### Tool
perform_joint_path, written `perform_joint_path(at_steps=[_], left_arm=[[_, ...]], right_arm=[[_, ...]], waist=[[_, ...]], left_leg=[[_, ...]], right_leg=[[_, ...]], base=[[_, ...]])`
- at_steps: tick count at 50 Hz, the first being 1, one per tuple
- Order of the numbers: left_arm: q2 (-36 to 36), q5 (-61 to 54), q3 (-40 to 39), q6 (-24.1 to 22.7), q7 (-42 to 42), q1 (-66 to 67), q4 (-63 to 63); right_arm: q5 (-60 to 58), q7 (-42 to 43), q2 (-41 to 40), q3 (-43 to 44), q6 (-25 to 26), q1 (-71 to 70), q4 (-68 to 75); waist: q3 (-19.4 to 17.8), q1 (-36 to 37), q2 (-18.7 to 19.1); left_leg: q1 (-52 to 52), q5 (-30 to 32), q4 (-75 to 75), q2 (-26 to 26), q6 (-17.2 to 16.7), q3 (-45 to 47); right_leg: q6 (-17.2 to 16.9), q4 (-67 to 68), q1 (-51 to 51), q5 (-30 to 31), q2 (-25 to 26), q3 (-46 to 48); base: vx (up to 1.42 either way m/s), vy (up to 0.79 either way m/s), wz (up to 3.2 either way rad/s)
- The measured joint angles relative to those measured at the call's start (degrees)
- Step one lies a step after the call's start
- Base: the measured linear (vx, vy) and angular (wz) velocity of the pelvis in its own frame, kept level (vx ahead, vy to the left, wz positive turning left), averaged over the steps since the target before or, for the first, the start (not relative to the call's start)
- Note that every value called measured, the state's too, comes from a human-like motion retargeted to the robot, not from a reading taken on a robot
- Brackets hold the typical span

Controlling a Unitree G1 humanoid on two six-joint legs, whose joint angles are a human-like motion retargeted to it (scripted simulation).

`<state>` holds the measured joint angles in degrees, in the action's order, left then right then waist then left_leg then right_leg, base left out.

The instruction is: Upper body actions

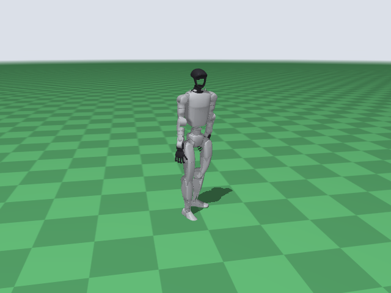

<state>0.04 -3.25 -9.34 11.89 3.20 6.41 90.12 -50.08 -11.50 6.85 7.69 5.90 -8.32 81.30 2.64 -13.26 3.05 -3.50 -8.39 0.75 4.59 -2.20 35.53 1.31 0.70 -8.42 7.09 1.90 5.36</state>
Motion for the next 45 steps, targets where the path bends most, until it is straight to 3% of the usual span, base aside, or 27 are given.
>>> perform_joint_path(at_steps=[7, 14, 20, 28, 35, 45], left_arm=[[-1.27, 1.39, 0.53, -0.05, 0.2, 0.28, 0.23], [-1.4, 1.11, 1.98, -0.21, 0.22, -0.18, 0.14], [-1.83, 1.4, 2.81, 0.16, 0.11, 0.0, 0.46], [-2.51, 1.6, 3.59, 0.04, -1.01, -1.53, -1.3], [-3.54, 1.77, 4.25, -0.82, -1.67, -3.34, -3.32], [-4.3, 2.58, 4.94, -0.63, -1.13, -3.95, -2.9]], right_arm=[[-1.88, -0.03, -0.54, -3.4, 0.23, -2.08, 0.26], [-4.24, 0.73, 0.02, -5.39, 1.11, -4.06, 1.89], [-5.19, 0.6, -0.02, -6.36, 1.81, -5.3, 2.46], [-2.69, 1.54, 0.04, -2.12, 2.61, -3.28, 1.79], [-1.25, 3.38, 1.45, 2.53, 5.14, -0.51, 4.62], [1.8, 5.22, 2.77, 7.63, 5.24, 4.58, 5.97]], waist=[[0.15, -6.84, 2.1], [-1.31, -9.26, 2.03], [-2.02, -12.2, 2.65], [-2.43, -17.98, 4.9], [-2.2, -17.71, 5.32], [-1.33, -11.78, 4.1]], left_leg=[[-1.83, -2.71, -0.28, 1.34, -1.67, 9.55], [-5.71, -5.77, -1.9, 1.87, -3.75, 20.32], [-8.15, -7.35, -3.09, 1.46, -4.99, 26.06], [-7.95, -8.06, -3.31, 1.52, -5.6, 29.51], [-7.42, -8.28, -3.33, 1.4, -5.37, 28.85], [-5.9, -7.33, -2.78, 1.02, -3.71, 22.94]], right_leg=[[-1.13, 0.02, -3.63, 3.29, 2.75, -8.87], [-4.48, 0.03, -5.47, 7.13, 3.39, -13.53], [-7.0, -0.28, -6.31, 9.14, 4.98, -18.03], [-7.94, -0.48, -7.58, 9.61, 6.33, -19.69], [-7.08, -0.39, -7.6, 9.13, 6.22, -19.5], [-2.9, 0.06, -5.21, 6.05, 4.03, -14.51]], base=[[-0.07, -0.09, -1.2], [-0.08, -0.06, -1.41], [-0.03, -0.02, -1.54], [-0.04, 0.01, -0.56], [0.01, 0.01, 0.06], [0.07, 0.1, 0.84]])
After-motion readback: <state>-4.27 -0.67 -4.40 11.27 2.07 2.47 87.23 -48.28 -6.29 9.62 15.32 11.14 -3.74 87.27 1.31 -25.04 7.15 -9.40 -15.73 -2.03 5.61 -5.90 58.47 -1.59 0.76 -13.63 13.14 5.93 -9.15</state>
